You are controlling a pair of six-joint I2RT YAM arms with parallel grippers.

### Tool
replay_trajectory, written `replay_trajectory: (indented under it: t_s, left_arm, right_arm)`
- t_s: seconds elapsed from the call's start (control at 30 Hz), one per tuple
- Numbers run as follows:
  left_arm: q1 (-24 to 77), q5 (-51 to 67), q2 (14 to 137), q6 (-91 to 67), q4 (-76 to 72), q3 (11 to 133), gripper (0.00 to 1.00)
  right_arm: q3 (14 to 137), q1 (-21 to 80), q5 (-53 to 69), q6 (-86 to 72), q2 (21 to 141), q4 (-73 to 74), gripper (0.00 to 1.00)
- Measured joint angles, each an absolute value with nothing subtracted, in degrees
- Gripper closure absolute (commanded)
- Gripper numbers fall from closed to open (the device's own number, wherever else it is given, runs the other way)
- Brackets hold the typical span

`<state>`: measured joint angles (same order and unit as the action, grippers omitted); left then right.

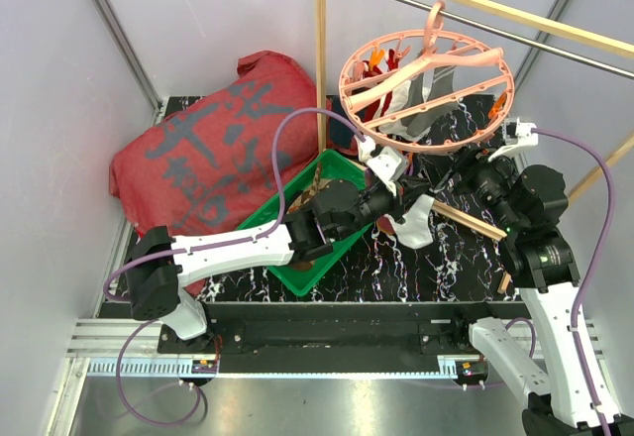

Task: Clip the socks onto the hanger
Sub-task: Clamp the sock onto the hanger.

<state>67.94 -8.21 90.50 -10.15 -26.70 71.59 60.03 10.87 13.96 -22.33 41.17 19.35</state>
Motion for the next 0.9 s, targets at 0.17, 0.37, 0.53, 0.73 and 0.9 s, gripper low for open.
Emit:
replay_trajectory:
  t_s: [0.17,0.37,0.53,0.73,0.9]
  left_arm:
    - [67.1,-8.2,90.5,-10.8,-26.7,71.6,0.98]
    - [65.1,-8.2,90.2,-12.0,-26.6,70.6,0.98]
    - [63.6,-8.2,89.3,-12.6,-26.4,68.8,0.97]
    - [62.5,-7.7,87.4,-13.6,-26.2,67.8,0.96]
    - [62.0,-7.2,86.3,-14.3,-26.2,67.7,0.96]
  right_arm:
    - [63.1,10.9,13.0,-19.6,40.6,22.4,0.13]
    - [67.7,10.9,9.8,-13.5,39.2,27.2,0.13]
    - [68.2,10.9,6.8,-7.7,38.0,29.5,0.14]
    - [67.0,10.9,6.8,-0.1,39.2,29.8,0.17]
    - [65.2,10.9,7.1,4.5,41.7,28.5,0.23]
